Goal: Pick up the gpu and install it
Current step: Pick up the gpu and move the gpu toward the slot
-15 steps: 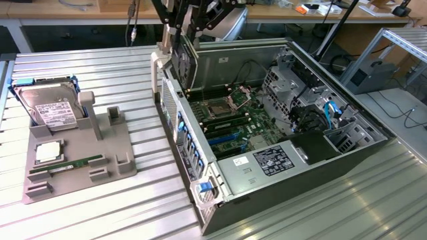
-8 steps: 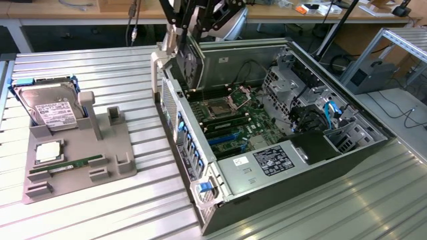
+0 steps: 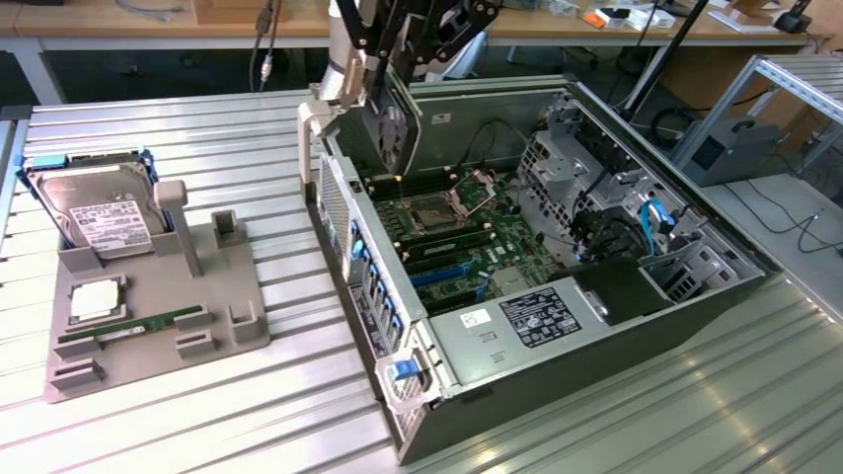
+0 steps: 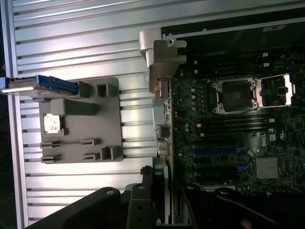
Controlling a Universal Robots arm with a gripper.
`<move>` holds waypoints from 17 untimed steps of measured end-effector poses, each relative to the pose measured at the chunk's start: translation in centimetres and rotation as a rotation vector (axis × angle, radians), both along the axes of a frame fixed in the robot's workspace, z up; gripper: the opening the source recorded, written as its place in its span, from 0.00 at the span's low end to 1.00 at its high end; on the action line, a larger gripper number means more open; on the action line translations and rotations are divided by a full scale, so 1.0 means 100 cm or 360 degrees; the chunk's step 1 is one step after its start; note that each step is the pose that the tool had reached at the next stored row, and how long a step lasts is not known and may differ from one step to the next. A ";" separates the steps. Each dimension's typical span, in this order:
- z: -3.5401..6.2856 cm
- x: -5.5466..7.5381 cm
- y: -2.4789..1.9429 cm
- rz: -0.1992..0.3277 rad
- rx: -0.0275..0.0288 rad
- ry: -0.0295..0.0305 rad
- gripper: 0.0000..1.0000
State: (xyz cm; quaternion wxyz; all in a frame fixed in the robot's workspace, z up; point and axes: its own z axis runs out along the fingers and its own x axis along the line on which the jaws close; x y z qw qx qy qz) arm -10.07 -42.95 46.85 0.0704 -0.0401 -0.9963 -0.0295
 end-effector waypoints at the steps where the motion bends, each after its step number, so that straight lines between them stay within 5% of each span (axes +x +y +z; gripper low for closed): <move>1: -0.0003 0.003 -0.0004 0.0000 -0.00001 0.00047 0.28; 11: -0.0032 0.028 -0.0044 0.0000 -0.00002 0.00454 0.28; 17: -0.0048 0.038 -0.0061 0.0000 0.00001 0.00610 0.28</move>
